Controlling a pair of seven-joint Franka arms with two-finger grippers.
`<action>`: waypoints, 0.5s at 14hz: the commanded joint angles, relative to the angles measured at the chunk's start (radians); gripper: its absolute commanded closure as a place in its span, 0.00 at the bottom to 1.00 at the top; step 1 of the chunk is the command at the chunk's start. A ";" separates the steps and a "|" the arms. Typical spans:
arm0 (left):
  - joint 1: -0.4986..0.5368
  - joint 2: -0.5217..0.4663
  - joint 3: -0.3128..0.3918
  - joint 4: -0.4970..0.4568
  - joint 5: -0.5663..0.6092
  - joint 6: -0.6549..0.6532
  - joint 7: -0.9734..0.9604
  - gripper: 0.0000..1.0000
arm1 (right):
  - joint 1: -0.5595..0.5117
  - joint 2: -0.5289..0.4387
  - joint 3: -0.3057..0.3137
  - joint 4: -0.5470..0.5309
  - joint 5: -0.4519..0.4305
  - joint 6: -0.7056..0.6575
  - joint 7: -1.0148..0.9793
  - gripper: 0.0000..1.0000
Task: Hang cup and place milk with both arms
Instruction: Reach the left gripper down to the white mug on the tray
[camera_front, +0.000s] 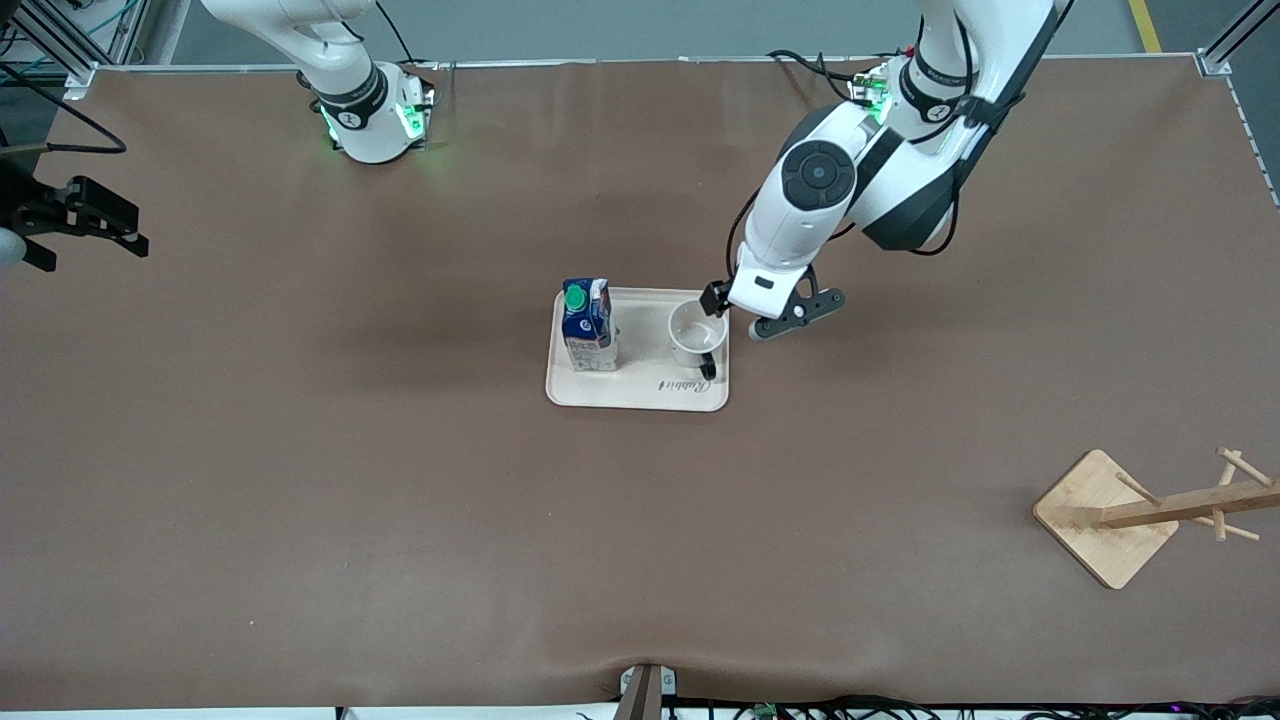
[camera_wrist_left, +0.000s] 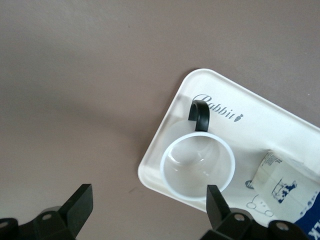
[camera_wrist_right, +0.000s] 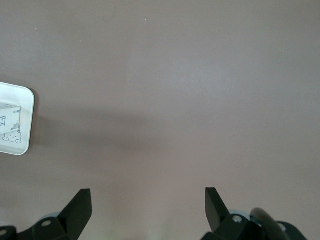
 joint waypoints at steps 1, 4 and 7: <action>-0.019 0.059 -0.002 0.010 0.065 0.047 -0.086 0.02 | -0.015 0.003 0.011 0.011 -0.002 -0.010 0.012 0.00; -0.044 0.134 -0.002 0.010 0.157 0.093 -0.213 0.06 | -0.013 0.005 0.010 0.011 -0.002 -0.010 0.012 0.00; -0.055 0.185 -0.002 0.014 0.214 0.102 -0.270 0.16 | -0.015 0.005 0.010 0.011 -0.003 -0.010 0.012 0.00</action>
